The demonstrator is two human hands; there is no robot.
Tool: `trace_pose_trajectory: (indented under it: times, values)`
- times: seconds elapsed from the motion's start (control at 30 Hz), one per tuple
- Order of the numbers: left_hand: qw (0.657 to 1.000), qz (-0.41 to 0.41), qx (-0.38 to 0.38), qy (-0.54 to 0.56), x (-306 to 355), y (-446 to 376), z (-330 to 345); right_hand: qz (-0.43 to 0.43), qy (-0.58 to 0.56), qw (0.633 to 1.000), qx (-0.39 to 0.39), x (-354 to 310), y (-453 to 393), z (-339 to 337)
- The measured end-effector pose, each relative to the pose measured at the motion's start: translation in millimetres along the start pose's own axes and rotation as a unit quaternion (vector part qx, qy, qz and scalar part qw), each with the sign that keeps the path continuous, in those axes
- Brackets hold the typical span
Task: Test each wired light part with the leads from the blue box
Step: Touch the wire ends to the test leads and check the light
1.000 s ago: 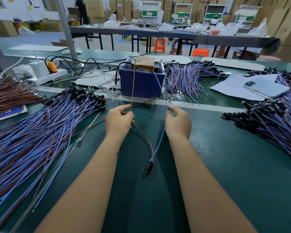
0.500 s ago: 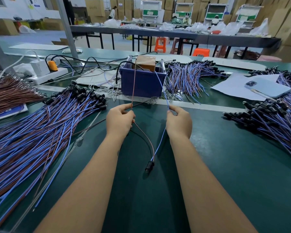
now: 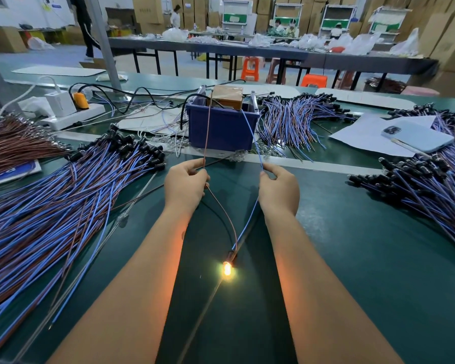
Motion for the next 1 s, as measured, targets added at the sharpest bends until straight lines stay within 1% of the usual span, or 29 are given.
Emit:
trace_pose_trajectory:
  times: [0.27,0.57,1.0]
  values:
    - [1.0,-0.002,0.002,0.007,-0.7,-1.6,0.4,-0.002,0.002,1.0,-0.003,-1.4,1.1,-0.3]
    - [1.0,0.014,-0.004,-0.005,1.7,0.2,1.1,-0.002,-0.003,1.0,0.0,-1.7,1.5,-0.3]
    - [1.0,0.008,-0.003,-0.006,1.6,0.2,1.5,-0.001,-0.006,1.0,-0.008,-1.2,1.1,-0.3]
Point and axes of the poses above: each hand's wrist, its own y-axis away from the middle knuckle, its own z-axis out of the palm, x = y × z, the point moved 6 cm from there along -y, towards the middle knuckle, and after that the axes turned 4 degrees about -z, right-handed, at the moved point
